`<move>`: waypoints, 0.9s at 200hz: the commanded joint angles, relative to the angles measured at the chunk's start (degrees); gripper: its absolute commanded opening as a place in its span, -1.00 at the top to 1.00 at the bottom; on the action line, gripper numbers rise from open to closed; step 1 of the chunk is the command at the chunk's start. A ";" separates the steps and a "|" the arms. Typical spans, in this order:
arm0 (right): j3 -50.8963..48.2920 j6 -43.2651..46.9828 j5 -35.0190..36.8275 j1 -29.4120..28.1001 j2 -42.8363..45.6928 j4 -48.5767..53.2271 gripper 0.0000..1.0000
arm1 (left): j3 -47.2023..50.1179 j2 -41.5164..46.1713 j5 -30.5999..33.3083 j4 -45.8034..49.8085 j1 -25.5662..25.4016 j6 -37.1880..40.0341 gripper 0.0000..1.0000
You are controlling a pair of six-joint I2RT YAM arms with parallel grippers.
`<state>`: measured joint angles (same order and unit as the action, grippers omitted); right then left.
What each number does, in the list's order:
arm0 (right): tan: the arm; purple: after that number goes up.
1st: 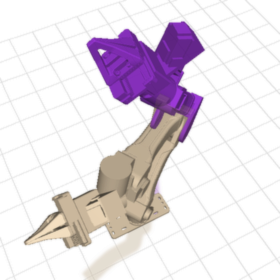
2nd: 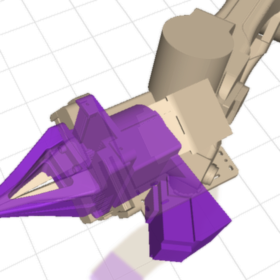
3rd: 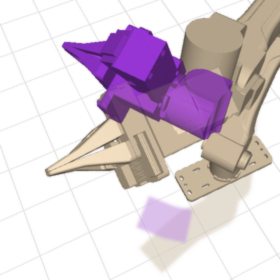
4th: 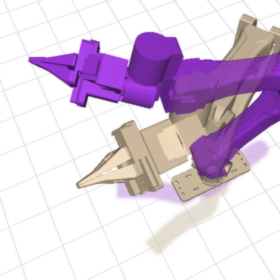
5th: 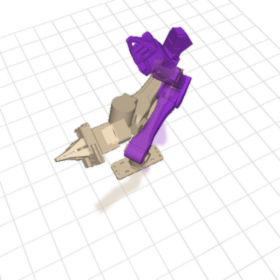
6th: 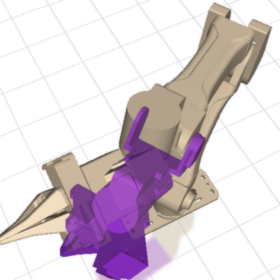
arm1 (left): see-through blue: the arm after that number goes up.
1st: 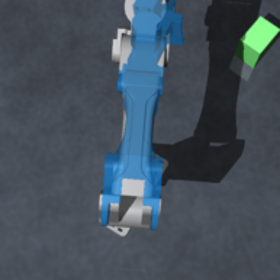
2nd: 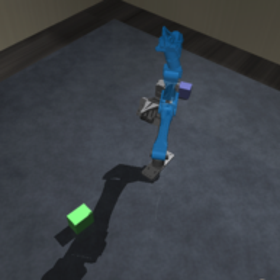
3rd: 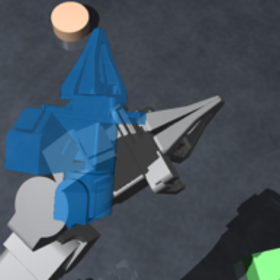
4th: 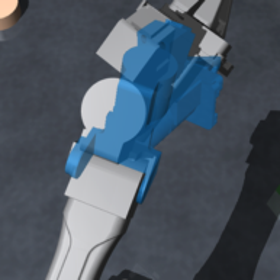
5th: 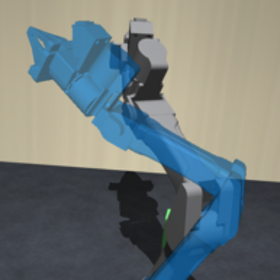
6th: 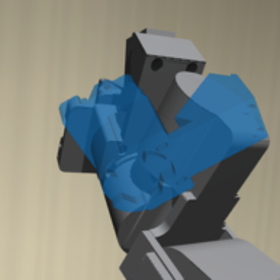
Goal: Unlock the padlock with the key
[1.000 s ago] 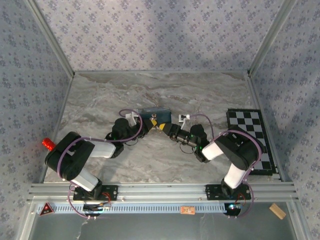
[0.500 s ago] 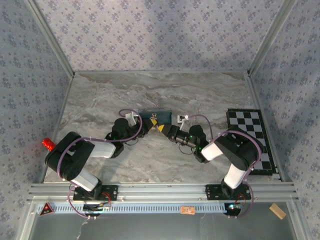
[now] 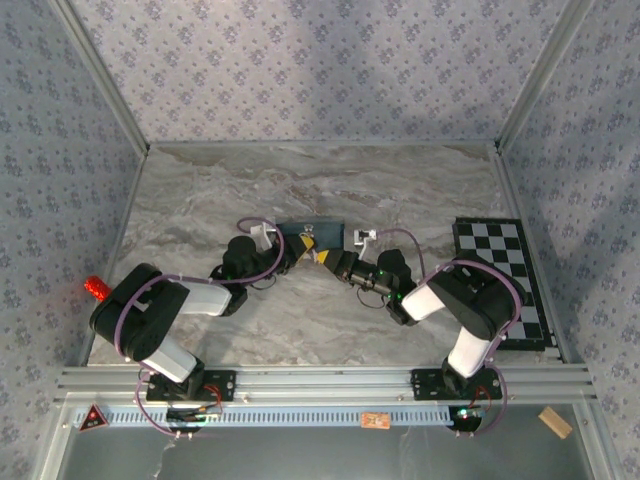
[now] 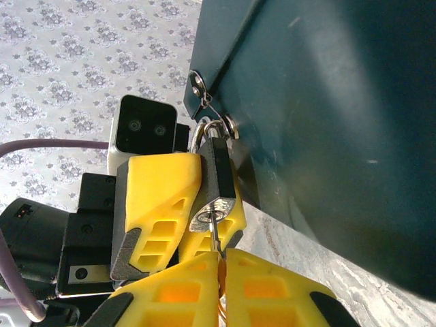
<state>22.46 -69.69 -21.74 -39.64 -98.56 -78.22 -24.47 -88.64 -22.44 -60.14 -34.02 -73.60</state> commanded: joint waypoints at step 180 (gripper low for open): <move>3.28 -1.53 -0.27 1.40 -1.62 -1.58 0.89 | -1.63 1.53 -1.03 -3.49 -1.40 1.88 1.00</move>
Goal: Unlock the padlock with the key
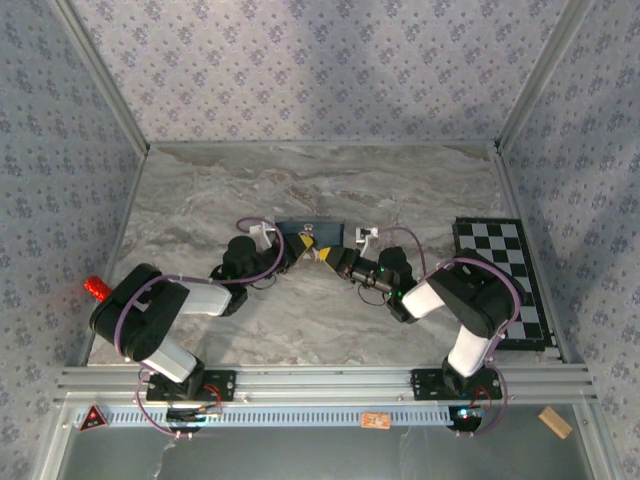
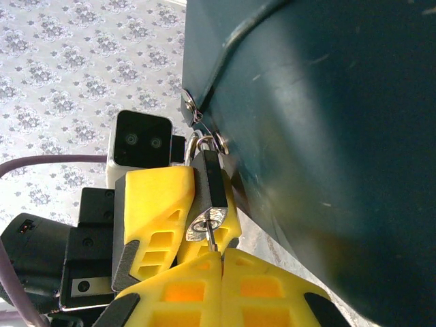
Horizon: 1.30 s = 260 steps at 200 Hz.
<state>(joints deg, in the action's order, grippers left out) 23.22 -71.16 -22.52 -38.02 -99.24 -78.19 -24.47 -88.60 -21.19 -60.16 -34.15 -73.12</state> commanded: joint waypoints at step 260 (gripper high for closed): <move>4.55 -1.57 2.12 0.89 -2.69 -1.59 0.87 | -3.65 1.66 -2.54 1.14 -5.05 4.00 1.00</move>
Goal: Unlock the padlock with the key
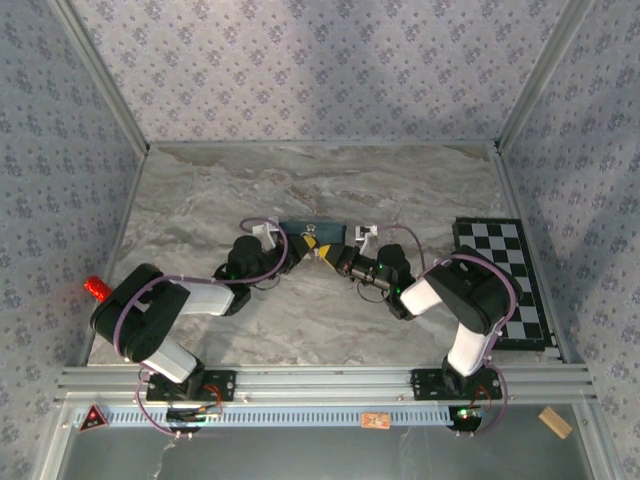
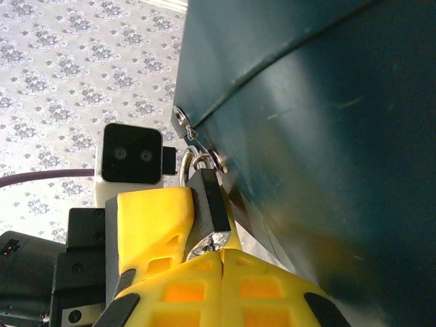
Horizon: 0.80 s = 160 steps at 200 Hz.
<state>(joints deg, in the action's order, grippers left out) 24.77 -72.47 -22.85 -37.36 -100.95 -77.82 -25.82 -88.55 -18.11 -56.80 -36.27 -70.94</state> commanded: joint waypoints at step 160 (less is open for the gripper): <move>3.26 -0.52 1.32 2.20 -2.52 -0.73 0.75 | -3.76 2.19 -2.47 7.32 -4.24 4.91 1.00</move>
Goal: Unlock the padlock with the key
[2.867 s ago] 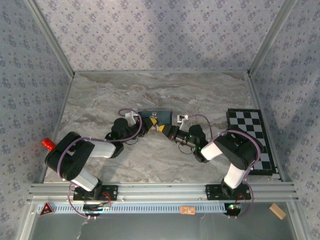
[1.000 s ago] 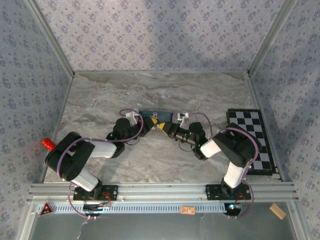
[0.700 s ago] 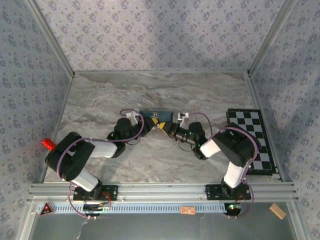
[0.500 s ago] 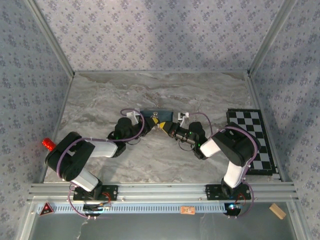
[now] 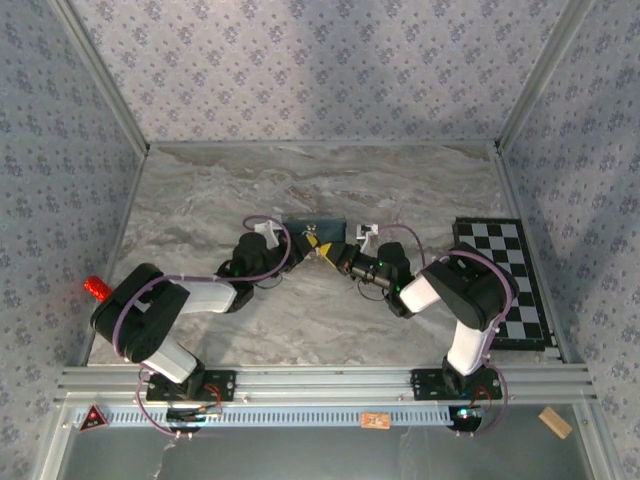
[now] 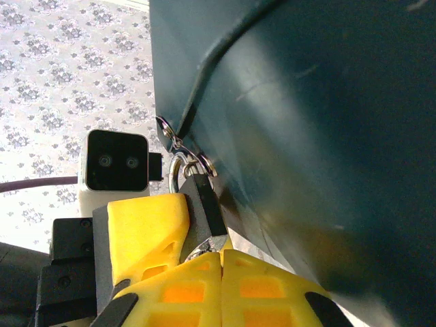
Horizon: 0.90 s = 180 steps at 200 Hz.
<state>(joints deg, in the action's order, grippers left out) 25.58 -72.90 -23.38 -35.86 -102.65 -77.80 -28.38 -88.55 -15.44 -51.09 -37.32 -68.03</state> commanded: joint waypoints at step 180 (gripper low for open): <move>-5.47 54.99 28.73 -9.10 40.69 48.77 -0.10 | -8.17 10.14 2.15 27.21 0.32 0.28 1.00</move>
<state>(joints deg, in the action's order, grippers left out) 18.94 -42.02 -6.70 -40.42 -67.75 -44.14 -33.63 -80.73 -13.89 -27.86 -37.21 -66.78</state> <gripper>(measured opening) 0.553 0.117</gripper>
